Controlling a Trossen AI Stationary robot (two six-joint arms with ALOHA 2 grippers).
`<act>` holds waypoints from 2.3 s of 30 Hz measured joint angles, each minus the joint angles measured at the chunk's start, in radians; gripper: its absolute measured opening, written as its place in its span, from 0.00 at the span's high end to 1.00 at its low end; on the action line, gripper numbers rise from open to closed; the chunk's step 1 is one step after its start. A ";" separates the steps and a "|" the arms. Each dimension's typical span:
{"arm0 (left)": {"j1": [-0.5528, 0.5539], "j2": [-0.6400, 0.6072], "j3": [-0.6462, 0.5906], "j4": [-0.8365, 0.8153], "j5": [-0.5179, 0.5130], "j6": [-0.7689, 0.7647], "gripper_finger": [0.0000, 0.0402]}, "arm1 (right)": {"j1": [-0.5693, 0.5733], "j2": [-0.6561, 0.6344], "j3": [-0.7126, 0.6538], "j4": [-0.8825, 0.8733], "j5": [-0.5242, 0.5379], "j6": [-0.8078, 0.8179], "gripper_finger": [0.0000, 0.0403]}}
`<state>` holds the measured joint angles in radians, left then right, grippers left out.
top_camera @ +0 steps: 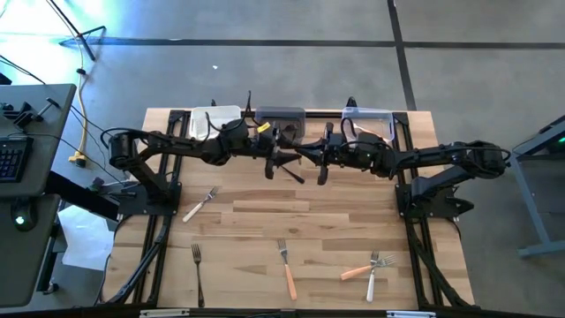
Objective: Sort silverware by color (type)
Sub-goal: Put the black fork into the black bin
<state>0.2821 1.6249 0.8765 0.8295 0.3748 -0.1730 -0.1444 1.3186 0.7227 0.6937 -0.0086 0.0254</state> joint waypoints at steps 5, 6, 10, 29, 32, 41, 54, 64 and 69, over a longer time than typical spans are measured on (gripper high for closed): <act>0.004 0.000 0.000 0.000 0.001 0.004 0.77 | 0.000 0.000 0.000 0.010 0.003 0.000 1.00; 0.004 0.000 0.000 0.000 0.001 0.011 0.80 | 0.000 0.000 0.000 0.011 0.004 0.000 1.00; 0.004 0.000 0.000 0.004 0.005 0.045 0.94 | 0.000 0.000 0.000 0.013 0.007 0.001 1.00; 0.065 0.001 0.000 0.001 -0.009 0.045 0.99 | 0.001 0.000 0.000 0.006 0.111 0.053 0.67; 0.089 0.001 0.000 -0.022 0.000 0.046 0.99 | 0.001 -0.020 0.000 -0.010 0.114 0.044 0.60; 0.240 -0.048 0.054 -0.528 -0.020 0.179 0.99 | 0.000 -0.168 0.000 -0.287 0.256 -0.007 0.56; 0.347 0.169 0.508 -1.351 -0.297 0.587 0.99 | 0.000 -0.215 0.001 -0.403 0.301 -0.056 0.61; 0.347 0.354 0.654 -1.489 -0.360 0.688 0.99 | 0.000 -0.214 0.001 -0.402 0.304 -0.079 0.61; 0.347 0.394 0.684 -1.490 -0.358 0.726 0.99 | 0.000 -0.214 0.001 -0.405 0.303 -0.086 0.61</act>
<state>0.6293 2.0190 1.5600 -0.6608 0.0171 0.5533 -0.1440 1.1042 0.7235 0.2886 0.2947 -0.0610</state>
